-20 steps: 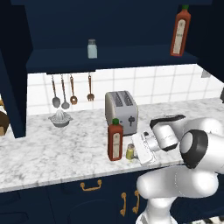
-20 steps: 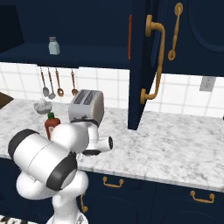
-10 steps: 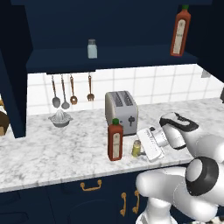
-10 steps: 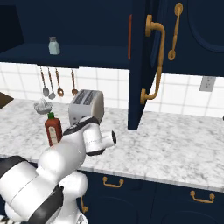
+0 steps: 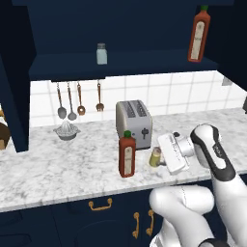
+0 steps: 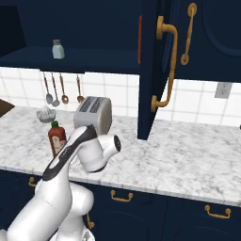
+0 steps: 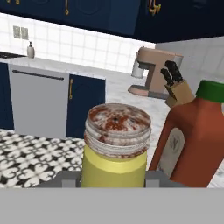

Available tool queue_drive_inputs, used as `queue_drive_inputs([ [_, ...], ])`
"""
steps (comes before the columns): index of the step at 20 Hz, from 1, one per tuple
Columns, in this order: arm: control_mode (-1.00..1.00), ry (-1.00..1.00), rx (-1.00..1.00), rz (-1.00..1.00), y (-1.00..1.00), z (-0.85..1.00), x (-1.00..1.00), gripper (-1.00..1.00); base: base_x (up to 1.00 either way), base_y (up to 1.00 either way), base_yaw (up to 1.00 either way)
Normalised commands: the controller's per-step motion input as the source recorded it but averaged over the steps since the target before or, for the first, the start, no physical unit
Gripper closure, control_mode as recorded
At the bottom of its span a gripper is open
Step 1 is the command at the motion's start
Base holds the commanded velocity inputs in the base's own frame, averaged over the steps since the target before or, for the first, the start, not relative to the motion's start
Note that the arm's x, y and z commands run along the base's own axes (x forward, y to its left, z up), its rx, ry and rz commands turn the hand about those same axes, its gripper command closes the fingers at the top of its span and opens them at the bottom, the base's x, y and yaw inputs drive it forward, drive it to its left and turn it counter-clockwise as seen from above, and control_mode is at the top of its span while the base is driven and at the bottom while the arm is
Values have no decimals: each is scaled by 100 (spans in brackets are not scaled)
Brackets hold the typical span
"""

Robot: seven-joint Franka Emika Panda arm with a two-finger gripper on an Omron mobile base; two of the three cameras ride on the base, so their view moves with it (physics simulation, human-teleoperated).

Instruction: Put the shaker and condiment bottle from the counter next to their counterparts in the cabinet.

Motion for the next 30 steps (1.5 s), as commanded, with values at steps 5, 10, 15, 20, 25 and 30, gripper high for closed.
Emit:
queue_drive_inputs([
  [5, -100, 0, -1, -7, 0, 95, -22, 100, 0, 0, 0],
  [10, -100, 0, 0, -4, 0, 87, -16, 100, 0, 0, 0],
  [15, -100, 0, 0, -4, 0, 84, -10, 100, 0, 0, 0],
  [20, -100, 12, -2, -14, 0, 75, -4, 100, 0, 0, 0],
  [25, -100, 22, -1, -28, 0, 84, 0, 100, 0, 0, 0],
  [30, -100, 20, -1, -28, 0, 89, 0, 100, 0, 0, 0],
])
